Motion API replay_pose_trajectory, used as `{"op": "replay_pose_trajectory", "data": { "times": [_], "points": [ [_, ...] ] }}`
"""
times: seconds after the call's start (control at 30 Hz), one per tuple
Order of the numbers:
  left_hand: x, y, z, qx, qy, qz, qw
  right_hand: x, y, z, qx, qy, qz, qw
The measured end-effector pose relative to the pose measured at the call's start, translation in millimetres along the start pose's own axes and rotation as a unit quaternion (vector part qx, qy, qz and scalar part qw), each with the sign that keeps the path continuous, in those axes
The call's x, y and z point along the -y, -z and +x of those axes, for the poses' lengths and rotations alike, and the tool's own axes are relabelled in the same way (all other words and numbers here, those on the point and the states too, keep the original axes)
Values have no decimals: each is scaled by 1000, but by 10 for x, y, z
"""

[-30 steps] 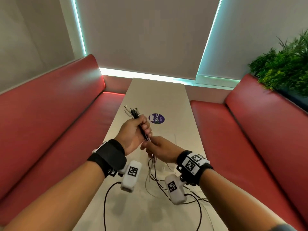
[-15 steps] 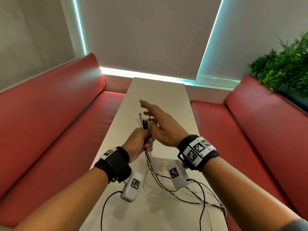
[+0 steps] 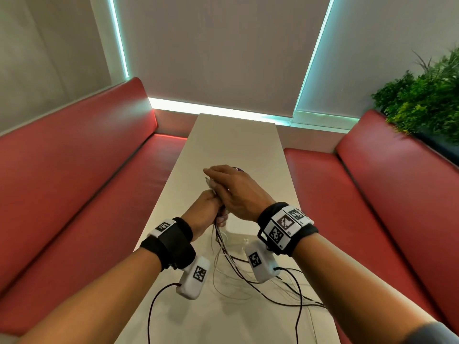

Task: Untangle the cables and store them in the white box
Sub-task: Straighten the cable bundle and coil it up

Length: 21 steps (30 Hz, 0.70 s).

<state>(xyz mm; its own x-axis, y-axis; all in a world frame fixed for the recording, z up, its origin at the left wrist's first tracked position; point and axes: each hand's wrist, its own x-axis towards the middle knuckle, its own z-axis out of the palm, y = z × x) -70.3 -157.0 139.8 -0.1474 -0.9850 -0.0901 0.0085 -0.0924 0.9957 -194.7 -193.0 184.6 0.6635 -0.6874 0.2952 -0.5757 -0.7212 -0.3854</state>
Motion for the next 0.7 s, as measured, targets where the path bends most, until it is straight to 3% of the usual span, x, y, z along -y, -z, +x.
{"op": "replay_pose_trajectory", "data": {
  "times": [0.23, 0.43, 0.7],
  "points": [
    [37, -29, -39, 14, -4, 21, 1000, 47, 4, 52, 2, -4, 37, 999],
    [0, -44, -20, 4, 2, 11, 1000, 65, -27, 28, -16, -55, 36, 998],
    [23, -50, 52, -16, 0, -25, 1000, 100, 13, 49, 16, -36, 44, 998]
  ]
}}
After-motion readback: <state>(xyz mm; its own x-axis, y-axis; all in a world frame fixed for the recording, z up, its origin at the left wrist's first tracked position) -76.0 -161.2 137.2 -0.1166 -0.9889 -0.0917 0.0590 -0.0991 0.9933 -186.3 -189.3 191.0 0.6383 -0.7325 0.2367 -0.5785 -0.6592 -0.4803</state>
